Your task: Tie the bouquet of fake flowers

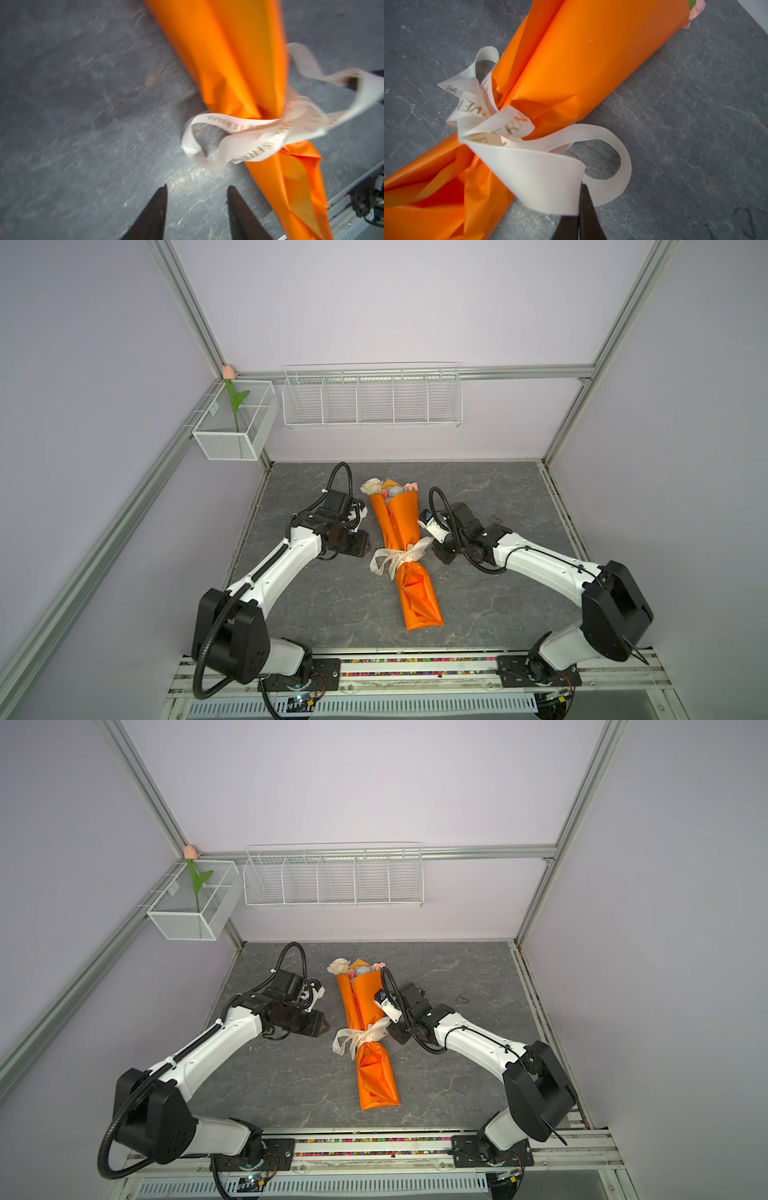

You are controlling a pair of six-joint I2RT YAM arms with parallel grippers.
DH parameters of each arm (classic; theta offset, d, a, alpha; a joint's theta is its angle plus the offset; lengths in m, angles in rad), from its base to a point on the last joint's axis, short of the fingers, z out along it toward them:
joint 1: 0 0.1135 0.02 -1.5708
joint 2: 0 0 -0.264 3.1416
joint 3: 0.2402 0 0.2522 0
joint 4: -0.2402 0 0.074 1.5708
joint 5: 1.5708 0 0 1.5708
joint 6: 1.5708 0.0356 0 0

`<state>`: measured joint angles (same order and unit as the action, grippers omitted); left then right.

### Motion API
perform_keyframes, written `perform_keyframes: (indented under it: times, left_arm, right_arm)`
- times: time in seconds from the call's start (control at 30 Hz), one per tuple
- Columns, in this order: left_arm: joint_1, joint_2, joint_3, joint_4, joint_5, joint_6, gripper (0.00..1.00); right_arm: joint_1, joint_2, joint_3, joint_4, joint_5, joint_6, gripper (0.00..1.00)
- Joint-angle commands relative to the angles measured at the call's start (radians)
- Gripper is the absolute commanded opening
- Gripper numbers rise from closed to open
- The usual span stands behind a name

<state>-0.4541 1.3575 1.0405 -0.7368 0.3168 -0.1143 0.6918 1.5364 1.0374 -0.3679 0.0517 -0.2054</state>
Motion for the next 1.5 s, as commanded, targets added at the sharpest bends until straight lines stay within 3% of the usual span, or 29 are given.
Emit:
perform_keyframes:
  times: [0.0,0.1,0.23,0.43,0.73,0.97,1.07,1.17,1.27,1.47]
  left_arm:
    - [-0.128,-0.020,-0.080,0.170,0.168,-0.080,0.45]
    - [-0.212,0.004,-0.110,0.234,0.127,-0.151,0.52]
    - [-0.216,0.019,-0.154,0.302,0.055,-0.194,0.58]
    - [-0.220,0.095,-0.124,0.291,-0.004,-0.164,0.57]
    - [-0.221,0.192,-0.097,0.313,-0.040,-0.152,0.48]
    - [-0.221,0.194,-0.073,0.270,-0.059,-0.117,0.26]
    - [-0.221,0.187,-0.071,0.260,-0.031,-0.111,0.26]
    - [-0.221,0.158,-0.076,0.255,-0.052,-0.113,0.38]
    - [-0.222,0.132,-0.085,0.258,-0.097,-0.106,0.38]
    - [-0.221,0.181,-0.058,0.247,-0.084,-0.087,0.31]
  right_arm:
    - [0.008,0.010,0.016,-0.027,-0.010,0.000,0.06]
    - [0.007,0.004,0.018,-0.027,-0.008,0.000,0.06]
    - [0.007,-0.007,0.013,-0.026,-0.009,0.000,0.06]
    - [0.007,-0.010,0.016,-0.023,-0.013,0.001,0.06]
    - [0.008,-0.012,0.024,-0.031,-0.006,0.000,0.06]
    - [0.012,-0.008,0.027,-0.031,-0.002,0.004,0.06]
    - [0.013,-0.006,0.027,-0.034,-0.001,0.004,0.06]
    - [0.014,-0.007,0.029,-0.037,0.000,0.004,0.06]
    - [0.016,-0.010,0.030,-0.037,0.003,0.004,0.06]
    - [0.022,-0.010,0.036,-0.045,0.010,0.004,0.06]
